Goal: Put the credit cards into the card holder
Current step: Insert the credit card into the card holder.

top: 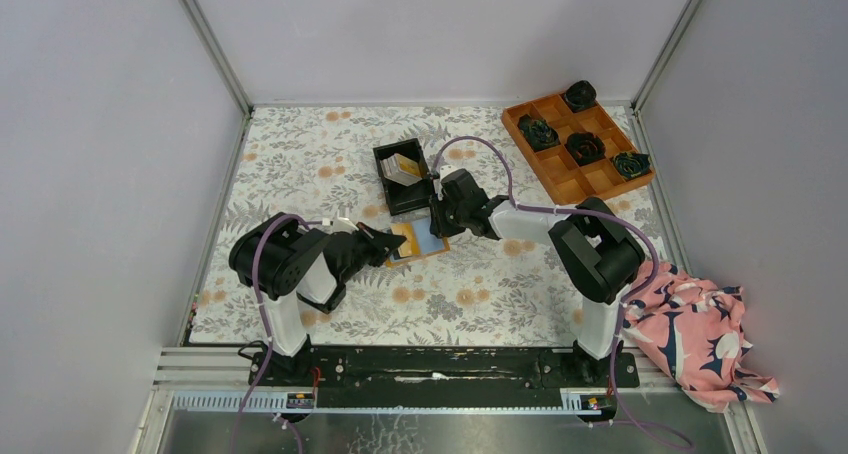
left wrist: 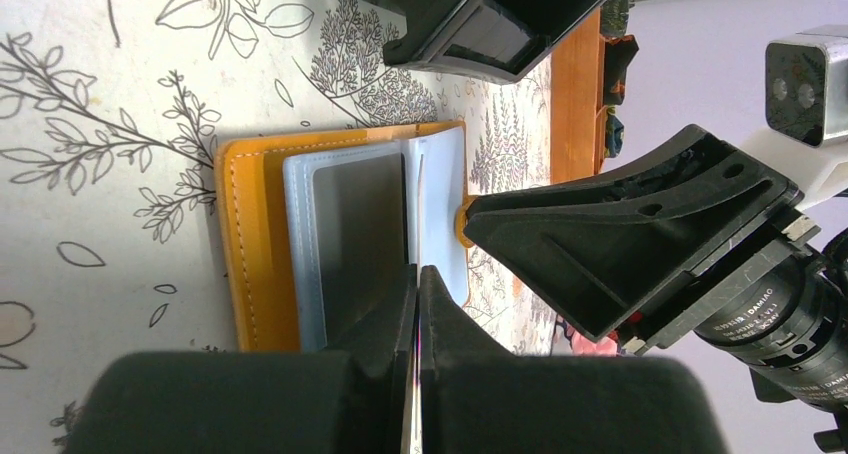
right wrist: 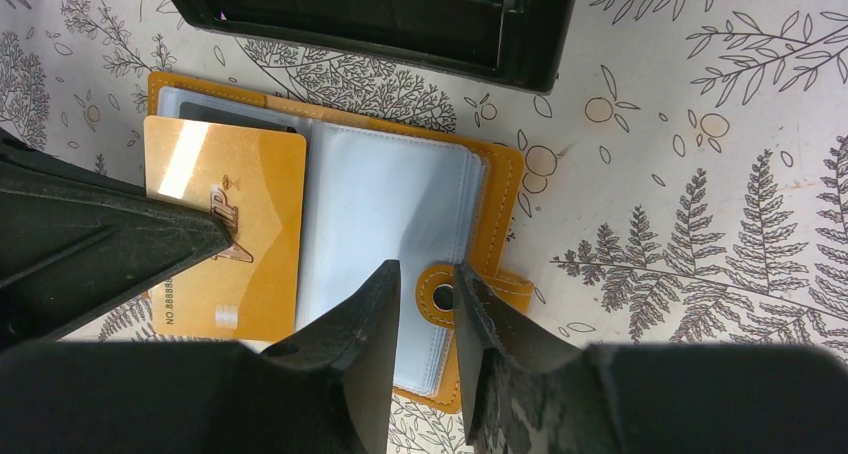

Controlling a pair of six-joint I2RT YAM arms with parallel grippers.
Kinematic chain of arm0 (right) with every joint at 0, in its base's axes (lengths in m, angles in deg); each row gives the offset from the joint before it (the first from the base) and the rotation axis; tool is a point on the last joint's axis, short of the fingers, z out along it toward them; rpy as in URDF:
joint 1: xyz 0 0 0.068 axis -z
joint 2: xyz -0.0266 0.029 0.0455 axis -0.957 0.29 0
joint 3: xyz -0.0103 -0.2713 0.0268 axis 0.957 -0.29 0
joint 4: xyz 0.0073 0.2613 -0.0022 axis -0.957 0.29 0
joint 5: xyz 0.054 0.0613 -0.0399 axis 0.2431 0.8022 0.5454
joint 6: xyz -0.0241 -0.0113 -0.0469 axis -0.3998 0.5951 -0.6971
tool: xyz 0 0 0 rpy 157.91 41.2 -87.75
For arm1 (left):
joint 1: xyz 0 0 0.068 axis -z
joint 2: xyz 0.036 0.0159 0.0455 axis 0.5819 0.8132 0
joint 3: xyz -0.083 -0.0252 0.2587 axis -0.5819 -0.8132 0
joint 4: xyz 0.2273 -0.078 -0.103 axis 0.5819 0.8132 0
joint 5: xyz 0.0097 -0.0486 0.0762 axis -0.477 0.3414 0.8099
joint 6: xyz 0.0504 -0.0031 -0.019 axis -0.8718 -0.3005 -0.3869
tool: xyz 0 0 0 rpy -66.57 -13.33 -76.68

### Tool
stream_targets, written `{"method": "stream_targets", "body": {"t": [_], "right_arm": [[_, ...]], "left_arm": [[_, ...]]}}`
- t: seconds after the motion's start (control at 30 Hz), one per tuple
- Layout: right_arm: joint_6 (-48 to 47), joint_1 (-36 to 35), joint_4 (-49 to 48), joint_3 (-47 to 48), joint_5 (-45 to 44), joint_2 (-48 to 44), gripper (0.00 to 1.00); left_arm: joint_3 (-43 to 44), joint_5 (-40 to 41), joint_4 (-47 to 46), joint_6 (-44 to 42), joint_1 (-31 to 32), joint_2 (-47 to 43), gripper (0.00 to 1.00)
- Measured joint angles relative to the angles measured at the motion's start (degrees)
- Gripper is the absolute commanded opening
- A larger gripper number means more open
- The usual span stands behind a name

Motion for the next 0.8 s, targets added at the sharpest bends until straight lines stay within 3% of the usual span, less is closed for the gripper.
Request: {"method": "stream_targets", "body": {"t": [0.8], "right_arm": [[-0.4,0.0,0.0,0.0,-0.8,0.0,0.34]], "left_arm": [[2.8,3.0,4.2,-2.0,2.6,0.3,0.00]]}}
